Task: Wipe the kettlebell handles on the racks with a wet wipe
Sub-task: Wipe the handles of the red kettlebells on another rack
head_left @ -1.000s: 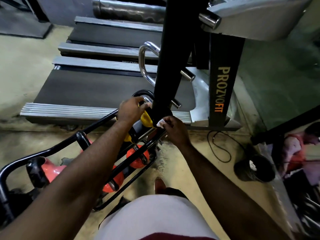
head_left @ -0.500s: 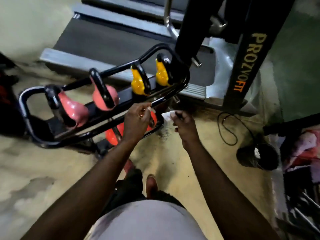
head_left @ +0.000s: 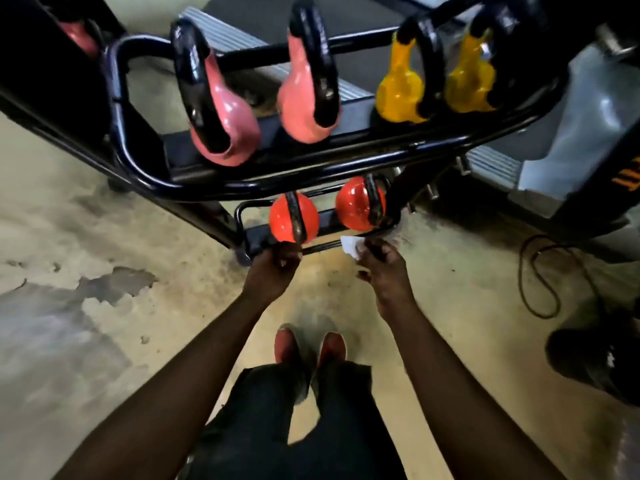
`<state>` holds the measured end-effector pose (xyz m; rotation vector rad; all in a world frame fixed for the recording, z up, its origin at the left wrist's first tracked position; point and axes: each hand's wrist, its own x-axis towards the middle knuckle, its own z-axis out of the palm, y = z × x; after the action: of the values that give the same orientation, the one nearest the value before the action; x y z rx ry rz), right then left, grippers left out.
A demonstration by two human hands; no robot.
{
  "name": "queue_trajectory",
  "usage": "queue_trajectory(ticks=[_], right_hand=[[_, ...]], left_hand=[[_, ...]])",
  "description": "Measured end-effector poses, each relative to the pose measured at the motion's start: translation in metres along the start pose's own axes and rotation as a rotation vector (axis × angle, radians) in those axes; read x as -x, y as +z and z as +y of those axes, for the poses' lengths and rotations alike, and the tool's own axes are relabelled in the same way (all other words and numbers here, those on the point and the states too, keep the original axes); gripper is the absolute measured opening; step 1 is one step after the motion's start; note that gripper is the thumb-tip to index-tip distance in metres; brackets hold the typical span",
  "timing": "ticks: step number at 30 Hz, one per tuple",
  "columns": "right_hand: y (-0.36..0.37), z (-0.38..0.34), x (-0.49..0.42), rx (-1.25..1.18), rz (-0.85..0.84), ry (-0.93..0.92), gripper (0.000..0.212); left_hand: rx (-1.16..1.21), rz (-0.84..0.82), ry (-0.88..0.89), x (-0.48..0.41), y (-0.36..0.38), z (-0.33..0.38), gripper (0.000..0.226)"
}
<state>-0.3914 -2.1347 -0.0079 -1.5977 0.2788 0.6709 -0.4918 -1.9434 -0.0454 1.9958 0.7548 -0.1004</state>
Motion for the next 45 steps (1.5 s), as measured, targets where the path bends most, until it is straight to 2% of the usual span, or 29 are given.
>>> queue_trajectory(ticks=[5,7,9,12,16,20,27,34,39,45], right_hand=[[0.067,0.053,-0.078,0.166,-0.085,-0.078,0.007],[0.094,0.081,-0.115,0.258,-0.103,-0.181,0.004],[0.114,0.106,-0.154,0.366,-0.059,-0.284,0.017],[0.142,0.131,-0.204,0.445,-0.045,-0.399,0.014],[0.173,0.156,-0.256,0.569,-0.06,-0.605,0.013],[0.177,0.185,-0.285,0.569,-0.038,-0.755,0.02],[0.169,0.251,-0.276,0.653,0.042,-1.028,0.029],[0.184,0.237,-0.295,0.699,0.087,-1.101,0.024],[0.157,0.27,-0.284,0.632,0.153,-1.227,0.024],[0.176,0.243,-0.295,0.649,0.131,-1.252,0.021]], left_hand=[[0.087,0.073,-0.091,-0.081,0.0,-0.072,0.035],[0.102,0.064,-0.018,-0.115,0.003,-0.1,0.031],[0.062,0.063,0.086,-0.148,0.011,-0.119,0.035],[0.05,0.108,0.246,-0.199,0.02,-0.14,0.038],[0.082,0.177,0.36,-0.257,0.027,-0.162,0.032],[0.078,0.173,0.432,-0.291,0.043,-0.194,0.026],[0.184,0.26,0.502,-0.313,0.059,-0.238,0.022],[0.227,0.262,0.479,-0.312,0.077,-0.236,0.043],[0.179,0.256,0.483,-0.301,0.078,-0.228,0.041],[0.15,0.302,0.521,-0.299,0.083,-0.233,0.038]])
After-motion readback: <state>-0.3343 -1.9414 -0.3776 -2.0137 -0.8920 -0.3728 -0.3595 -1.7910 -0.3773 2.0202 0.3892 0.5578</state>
